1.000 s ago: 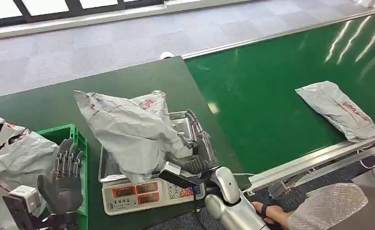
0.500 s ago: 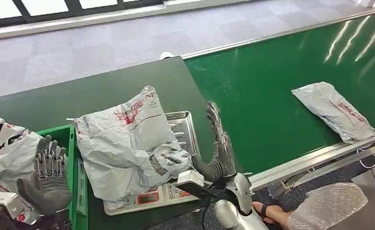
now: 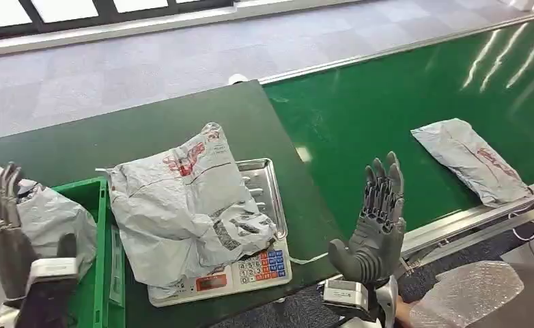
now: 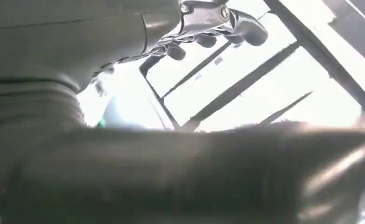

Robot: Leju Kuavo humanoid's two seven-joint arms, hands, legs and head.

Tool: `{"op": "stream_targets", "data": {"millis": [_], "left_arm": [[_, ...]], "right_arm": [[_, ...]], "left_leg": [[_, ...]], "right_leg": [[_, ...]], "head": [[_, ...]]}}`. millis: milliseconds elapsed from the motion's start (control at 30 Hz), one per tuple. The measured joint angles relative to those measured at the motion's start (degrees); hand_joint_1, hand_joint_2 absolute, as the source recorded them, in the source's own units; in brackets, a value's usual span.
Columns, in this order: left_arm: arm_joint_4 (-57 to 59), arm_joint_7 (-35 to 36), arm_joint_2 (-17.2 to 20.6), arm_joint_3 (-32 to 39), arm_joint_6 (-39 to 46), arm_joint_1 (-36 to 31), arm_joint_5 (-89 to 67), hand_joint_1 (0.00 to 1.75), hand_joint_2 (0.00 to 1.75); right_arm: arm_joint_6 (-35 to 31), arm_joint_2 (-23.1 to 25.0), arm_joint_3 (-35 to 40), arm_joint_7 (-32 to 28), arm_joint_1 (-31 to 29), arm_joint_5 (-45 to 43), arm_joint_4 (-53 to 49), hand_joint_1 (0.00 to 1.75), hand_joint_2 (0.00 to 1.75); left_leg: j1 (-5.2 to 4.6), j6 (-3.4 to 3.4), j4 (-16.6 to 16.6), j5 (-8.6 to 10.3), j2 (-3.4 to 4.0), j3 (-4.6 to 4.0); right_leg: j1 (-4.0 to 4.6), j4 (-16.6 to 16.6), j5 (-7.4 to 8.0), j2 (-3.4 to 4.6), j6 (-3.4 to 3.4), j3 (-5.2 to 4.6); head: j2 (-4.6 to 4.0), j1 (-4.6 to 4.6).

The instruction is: Moved the parcel from conveyor to table for the left to box.

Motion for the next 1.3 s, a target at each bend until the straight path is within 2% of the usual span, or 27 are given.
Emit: {"op": "stream_targets", "data": {"millis": [133,333,667,933,967,1000,1300], "left_arm": [[7.8,2.0,3.7,-6.9,-4.3,-5.8,-7.9,0.00,1.75],[25.4,1.0,8.5,-19.4,-17.1,-17.7,-3.5,0.00,1.75],[43.7,-1.5,9.4,-33.7,-20.5,-27.1,2.7,0.00,1.75],[47.2,-2.1,9.3,-37.0,-21.0,-29.7,3.1,0.00,1.75],[47.4,-2.2,9.2,-37.2,-21.3,-30.0,3.5,0.09,1.75],[47.8,-2.2,9.2,-37.7,-21.5,-30.4,3.6,1.75,1.75],[48.9,-3.3,9.5,-40.5,-20.8,-32.0,5.9,1.75,1.75]], "right_arm": [[1.0,0.0,-1.1,-0.5,0.3,-0.6,-1.0,0.00,1.75],[1.7,0.0,-2.8,-0.7,1.2,-2.1,-2.0,0.00,1.75],[0.9,0.0,-3.0,-0.9,2.8,-3.5,-2.3,0.00,1.75],[0.8,0.0,-3.0,-0.8,2.9,-3.6,-2.3,0.00,1.75],[0.9,0.0,-3.0,-0.8,2.9,-3.7,-2.3,0.00,1.75],[0.9,0.0,-3.0,-0.7,2.9,-3.9,-2.3,0.00,1.75],[0.9,0.0,-3.0,-1.4,3.2,-5.0,-2.3,0.00,1.75]], "left_leg": [[-0.02,-0.05,0.0,0.11,0.09,0.04],[-0.02,-0.02,0.0,0.22,0.15,0.03],[-0.02,-0.02,0.0,0.20,0.15,-0.01],[-0.02,0.02,0.0,0.22,0.12,0.04],[-0.02,0.03,0.0,0.23,0.12,0.05],[-0.02,0.05,0.0,0.27,0.12,0.05],[-0.02,0.12,0.0,0.52,0.02,0.02]], "right_leg": [[-0.01,0.0,0.17,0.06,-0.02,-0.05],[-0.01,0.0,0.27,0.12,-0.07,-0.04],[0.00,0.0,0.25,0.14,-0.07,-0.07],[-0.01,0.0,0.24,0.05,-0.01,0.09],[-0.01,0.0,0.26,0.05,-0.02,0.10],[-0.01,0.0,0.30,0.05,-0.02,0.10],[-0.01,0.0,0.44,-0.08,0.00,0.11]], "head": [[0.00,0.00],[0.00,-0.02],[-0.02,0.00],[0.00,0.00],[0.00,0.00],[0.00,0.00],[0.00,0.00]]}}
